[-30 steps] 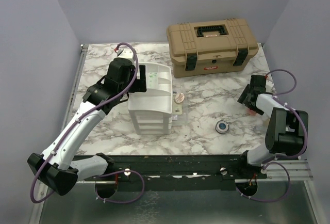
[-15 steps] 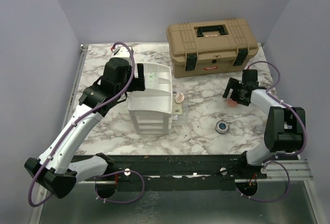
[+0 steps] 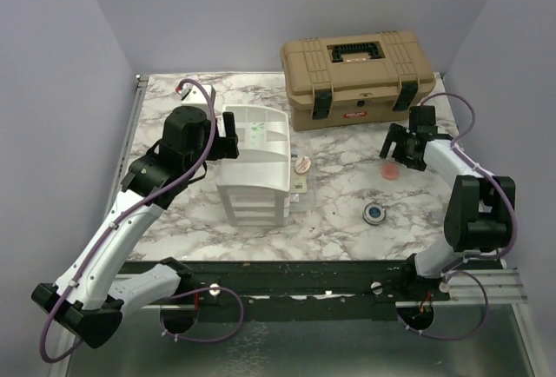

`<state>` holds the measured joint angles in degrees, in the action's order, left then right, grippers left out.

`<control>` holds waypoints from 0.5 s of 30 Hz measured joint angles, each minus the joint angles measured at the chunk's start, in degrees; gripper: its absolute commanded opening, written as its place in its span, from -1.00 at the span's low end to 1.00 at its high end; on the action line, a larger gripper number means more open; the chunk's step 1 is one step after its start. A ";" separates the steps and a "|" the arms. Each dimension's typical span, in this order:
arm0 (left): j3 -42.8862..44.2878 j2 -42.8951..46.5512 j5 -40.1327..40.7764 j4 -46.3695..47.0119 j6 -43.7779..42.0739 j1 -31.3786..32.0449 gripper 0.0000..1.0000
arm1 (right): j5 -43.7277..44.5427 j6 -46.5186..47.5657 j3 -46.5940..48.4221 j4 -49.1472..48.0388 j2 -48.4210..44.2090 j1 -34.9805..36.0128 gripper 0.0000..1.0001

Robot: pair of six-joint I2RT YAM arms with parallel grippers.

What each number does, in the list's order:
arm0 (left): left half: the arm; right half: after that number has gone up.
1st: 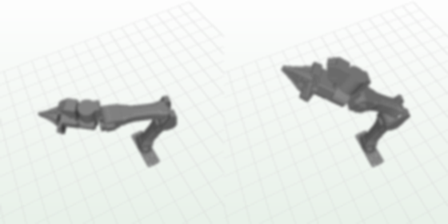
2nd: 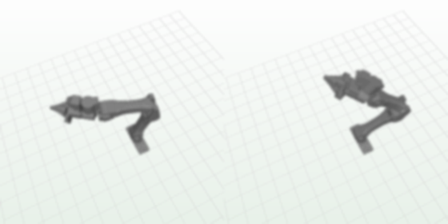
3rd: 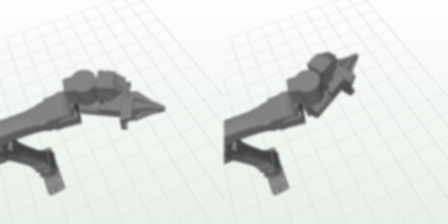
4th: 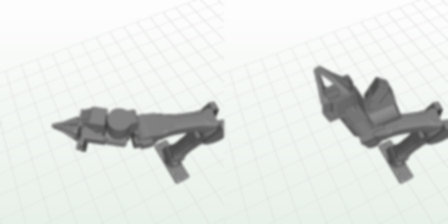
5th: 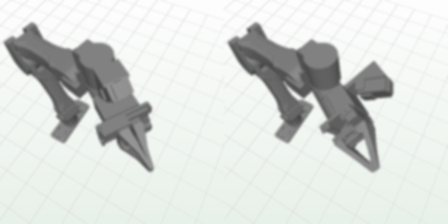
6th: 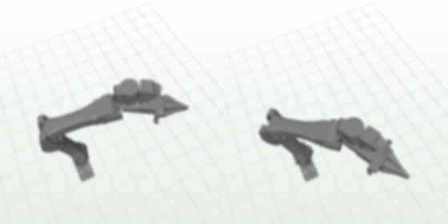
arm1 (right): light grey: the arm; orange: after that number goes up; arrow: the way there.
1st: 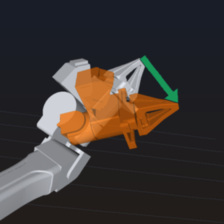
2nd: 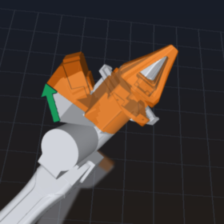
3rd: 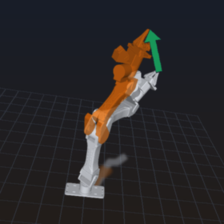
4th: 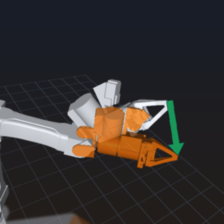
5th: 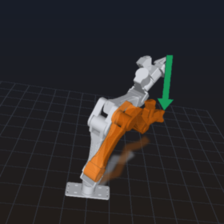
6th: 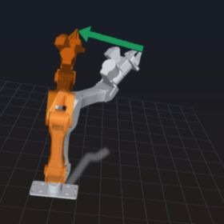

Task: Organize the makeup
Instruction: Pick up the makeup tool from the center of the board.

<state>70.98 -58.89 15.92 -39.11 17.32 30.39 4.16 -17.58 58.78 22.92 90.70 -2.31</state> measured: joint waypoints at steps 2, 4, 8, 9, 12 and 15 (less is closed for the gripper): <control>-0.31 0.46 0.00 -0.02 0.07 0.00 0.74 | -0.07 0.02 -0.68 0.50 1.20 0.00 0.77; -0.44 0.94 0.00 -0.02 0.24 0.00 0.74 | -0.63 0.04 -0.92 1.07 2.49 0.00 0.75; -0.76 1.90 -0.02 0.02 0.81 0.00 0.74 | -1.05 0.04 -0.94 1.25 5.09 0.63 0.66; -0.94 2.10 -0.02 0.02 0.90 0.00 0.74 | -1.05 0.04 -0.94 1.27 5.64 0.87 0.63; -1.64 2.64 -0.02 0.00 1.18 0.00 0.74 | -1.03 0.04 -0.94 1.40 6.95 1.44 0.55; -1.99 2.82 -0.02 -0.02 1.57 0.00 0.74 | -0.76 0.07 -0.92 1.53 7.17 1.95 0.43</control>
<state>68.99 -56.07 15.90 -39.13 18.90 30.39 3.40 -17.52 57.87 24.45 97.86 -0.36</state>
